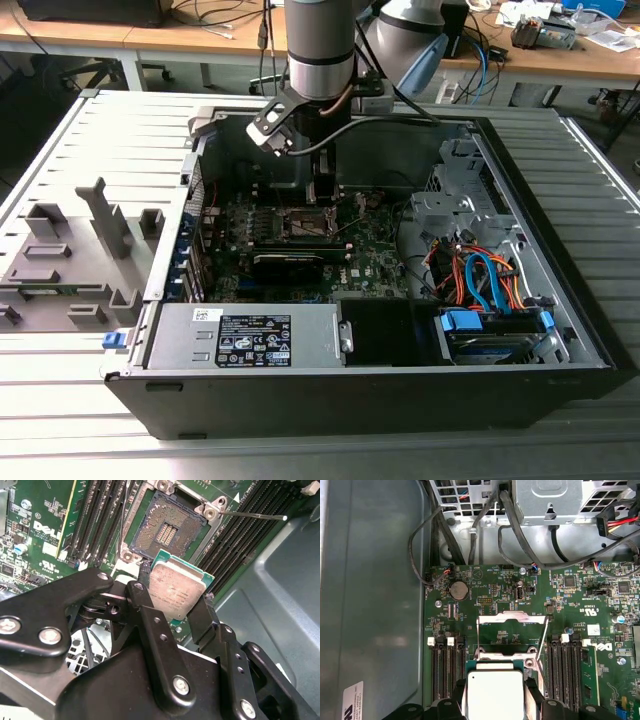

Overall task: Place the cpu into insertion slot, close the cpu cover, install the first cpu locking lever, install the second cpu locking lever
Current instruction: 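Place the cpu into insertion slot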

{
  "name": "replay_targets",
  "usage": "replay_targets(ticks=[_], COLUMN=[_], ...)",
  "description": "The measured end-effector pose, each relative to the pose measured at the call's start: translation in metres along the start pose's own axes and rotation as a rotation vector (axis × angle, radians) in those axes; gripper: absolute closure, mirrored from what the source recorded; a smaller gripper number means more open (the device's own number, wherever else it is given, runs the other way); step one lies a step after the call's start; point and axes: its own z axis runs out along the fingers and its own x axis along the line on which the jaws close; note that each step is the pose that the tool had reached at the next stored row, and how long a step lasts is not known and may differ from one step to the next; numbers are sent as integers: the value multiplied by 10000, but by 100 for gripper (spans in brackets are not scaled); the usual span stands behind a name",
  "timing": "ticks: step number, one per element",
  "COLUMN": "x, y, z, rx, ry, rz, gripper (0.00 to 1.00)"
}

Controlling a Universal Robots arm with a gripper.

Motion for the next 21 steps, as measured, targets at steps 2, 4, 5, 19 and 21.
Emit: replay_targets(ticks=[2, 4, 5, 19, 21], x=[0, 0, 0, -3, -8], y=[0, -1, -3, -29, -30], z=[4, 18, 29, 39, 40], rx=[0, 0, 0, -1, -1], ry=[0, 0, 0, 2, 2], rz=[0, 0, 1, 0, 1], gripper=[46, 46, 46, 46, 46])
